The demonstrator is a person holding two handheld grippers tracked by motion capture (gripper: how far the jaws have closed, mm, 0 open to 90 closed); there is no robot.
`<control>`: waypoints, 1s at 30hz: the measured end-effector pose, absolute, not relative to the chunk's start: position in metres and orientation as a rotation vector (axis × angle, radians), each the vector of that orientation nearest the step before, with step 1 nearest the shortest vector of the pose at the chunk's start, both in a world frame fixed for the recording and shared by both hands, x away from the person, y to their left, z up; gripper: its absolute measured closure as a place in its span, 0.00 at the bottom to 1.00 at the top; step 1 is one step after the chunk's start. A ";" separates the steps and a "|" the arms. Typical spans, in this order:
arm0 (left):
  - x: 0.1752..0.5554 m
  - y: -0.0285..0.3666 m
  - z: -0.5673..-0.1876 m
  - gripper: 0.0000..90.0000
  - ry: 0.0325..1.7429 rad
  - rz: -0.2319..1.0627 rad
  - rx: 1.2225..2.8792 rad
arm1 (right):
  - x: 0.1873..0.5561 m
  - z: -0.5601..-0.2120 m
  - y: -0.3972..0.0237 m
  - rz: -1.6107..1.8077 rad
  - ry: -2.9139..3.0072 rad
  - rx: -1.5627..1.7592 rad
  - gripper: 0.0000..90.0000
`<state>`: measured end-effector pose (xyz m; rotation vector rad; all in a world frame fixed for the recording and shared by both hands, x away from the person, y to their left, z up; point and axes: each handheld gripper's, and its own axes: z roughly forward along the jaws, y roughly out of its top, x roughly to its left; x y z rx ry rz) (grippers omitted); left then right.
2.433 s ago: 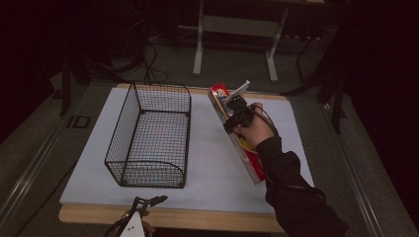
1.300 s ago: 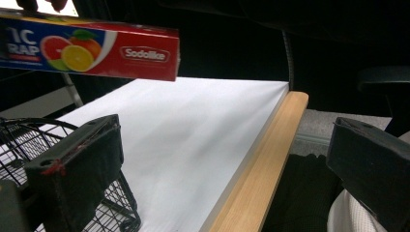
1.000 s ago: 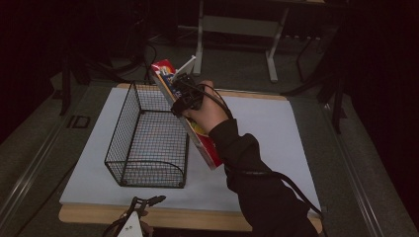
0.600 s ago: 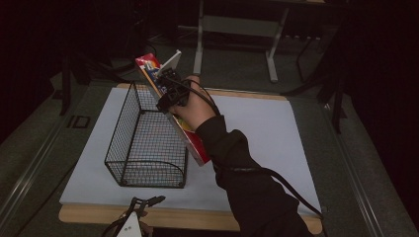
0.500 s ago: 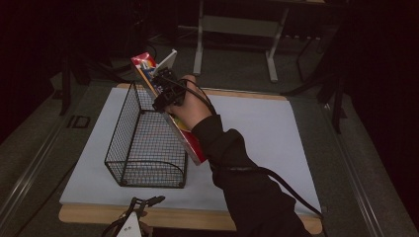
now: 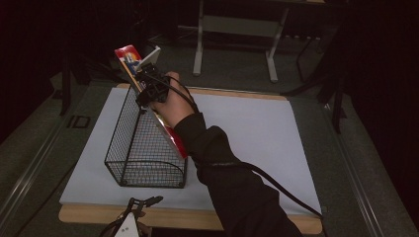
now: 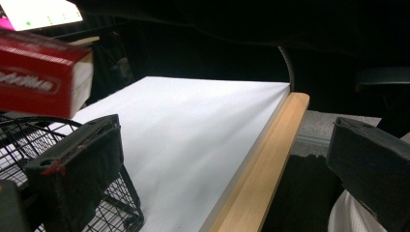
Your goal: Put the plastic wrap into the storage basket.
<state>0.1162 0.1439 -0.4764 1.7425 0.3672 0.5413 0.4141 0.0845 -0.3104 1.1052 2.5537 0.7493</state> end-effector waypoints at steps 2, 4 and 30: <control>0.116 0.144 -0.476 0.00 0.366 0.542 1.744 | 0.415 -0.312 0.089 0.765 2.540 1.105 0.44; 0.115 0.144 -0.476 0.00 0.364 0.550 1.748 | 0.415 -0.315 0.093 0.779 2.535 1.103 0.44; 0.115 0.142 -0.477 0.00 0.357 0.548 1.769 | 0.412 -0.393 0.109 0.866 2.530 1.137 0.44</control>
